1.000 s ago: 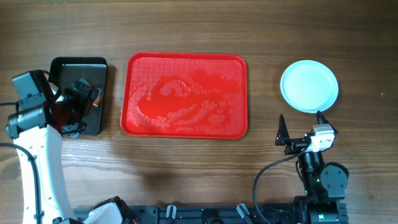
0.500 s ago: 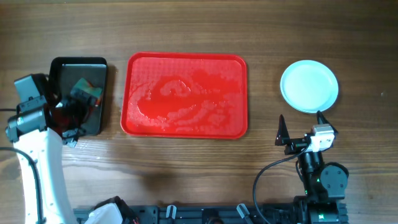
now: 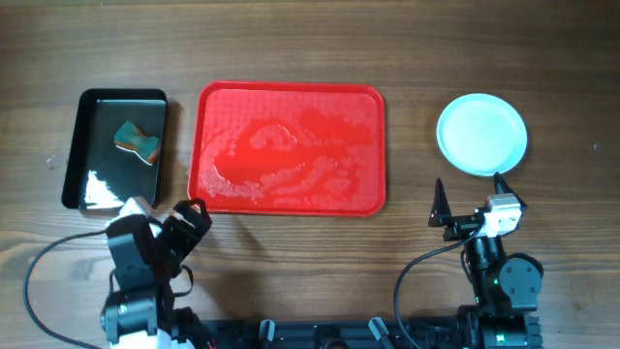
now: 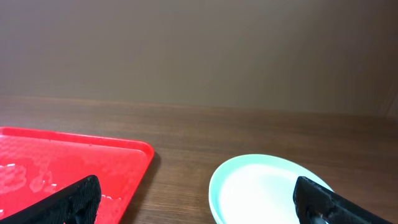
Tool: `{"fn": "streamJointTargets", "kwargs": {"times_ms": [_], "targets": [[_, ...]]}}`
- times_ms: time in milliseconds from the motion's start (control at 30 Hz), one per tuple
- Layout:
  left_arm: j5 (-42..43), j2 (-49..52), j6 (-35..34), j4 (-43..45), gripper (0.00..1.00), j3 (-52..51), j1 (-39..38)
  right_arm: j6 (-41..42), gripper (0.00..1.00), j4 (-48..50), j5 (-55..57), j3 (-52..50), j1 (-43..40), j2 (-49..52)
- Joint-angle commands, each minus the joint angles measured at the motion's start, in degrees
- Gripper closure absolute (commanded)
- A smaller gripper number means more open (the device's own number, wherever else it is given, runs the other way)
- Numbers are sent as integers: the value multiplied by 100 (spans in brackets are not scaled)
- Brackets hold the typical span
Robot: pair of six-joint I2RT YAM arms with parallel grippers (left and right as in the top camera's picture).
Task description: Clean dirty plates on tray and stack at the side
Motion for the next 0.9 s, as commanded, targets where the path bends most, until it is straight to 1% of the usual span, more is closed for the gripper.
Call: {"fn": "streamJointTargets", "kwargs": {"times_ms": [0, 133, 167, 267, 300, 433, 567, 733, 767, 867], "targets": [[92, -372, 11, 378, 0, -356, -151, -81, 0, 15, 79, -2, -28, -50], [94, -485, 13, 844, 0, -507, -448, -79, 0, 15, 79, -2, -28, -50], [96, -540, 129, 992, 0, -507, -564, -81, 0, 13, 79, -2, -28, -50], [90, -931, 1014, 1266, 0, -507, -957, -81, 0, 13, 79, -2, -28, -50], [85, -1058, 1187, 1296, 0, -507, -1025, -79, 0, 13, 79, -2, -28, -50], [-72, -1281, 1220, 1375, 0, -544, -1043, -79, 0, 15, 79, -2, -28, -50], [-85, -1357, 1217, 2199, 0, -970, -1062, -79, 0, 13, 79, -2, -28, -50], [-87, -1832, 1239, 2597, 0, -1239, -1130, -79, 0, 13, 79, -2, -28, -50], [-87, -1965, 1370, 2684, 0, -1331, -1165, -79, 1, 15, 79, -2, -28, -50], [-85, -2159, 1410, 2977, 0, -1635, -1182, -81, 0, 13, 79, -2, -28, -50]]}}
